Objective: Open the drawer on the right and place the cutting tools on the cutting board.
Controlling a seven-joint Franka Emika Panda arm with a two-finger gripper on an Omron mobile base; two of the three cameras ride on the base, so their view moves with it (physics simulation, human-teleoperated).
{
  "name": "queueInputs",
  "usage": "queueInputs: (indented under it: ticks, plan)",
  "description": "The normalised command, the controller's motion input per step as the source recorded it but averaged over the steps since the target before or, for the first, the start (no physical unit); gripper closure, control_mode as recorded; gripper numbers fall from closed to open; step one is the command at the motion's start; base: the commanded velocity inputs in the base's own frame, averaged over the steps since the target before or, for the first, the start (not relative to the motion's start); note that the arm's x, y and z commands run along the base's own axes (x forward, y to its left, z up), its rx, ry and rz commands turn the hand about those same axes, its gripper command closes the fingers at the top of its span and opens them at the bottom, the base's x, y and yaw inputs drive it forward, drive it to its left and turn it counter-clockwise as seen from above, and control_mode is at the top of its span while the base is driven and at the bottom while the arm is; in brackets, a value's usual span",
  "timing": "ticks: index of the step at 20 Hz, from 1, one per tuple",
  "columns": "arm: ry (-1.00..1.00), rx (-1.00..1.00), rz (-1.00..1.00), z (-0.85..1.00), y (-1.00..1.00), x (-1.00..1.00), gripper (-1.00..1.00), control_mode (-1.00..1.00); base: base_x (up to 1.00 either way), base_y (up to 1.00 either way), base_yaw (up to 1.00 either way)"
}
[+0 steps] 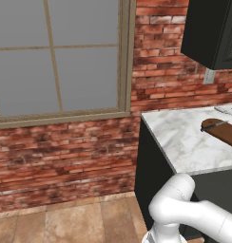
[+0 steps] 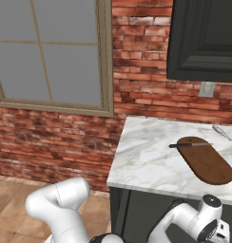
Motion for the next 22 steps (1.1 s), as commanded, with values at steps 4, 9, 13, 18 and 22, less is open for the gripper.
queueInputs:
  ticks: [4, 9, 13, 18, 22]
  plan:
    - [0.00, 0.00, 0.01, -0.15, 0.00, 0.00, -1.00, -1.00, 0.00, 0.00, 0.00]
    - [0.00, 0.00, 0.00, -0.13, 0.00, 0.00, -1.00, -1.00, 0.00, 0.00, 0.00]
    - [0.00, 0.00, 0.00, -0.12, 0.00, 0.00, -1.00, -1.00, 0.00, 0.00, 0.00]
    - [0.00, 0.00, 0.00, -0.12, 0.00, 0.00, -1.00, -1.00, 0.00, 0.00, 0.00]
    - [0.00, 0.00, 0.00, -0.09, -0.01, 0.00, -1.00, -1.00, 0.00, 0.00, 0.00]
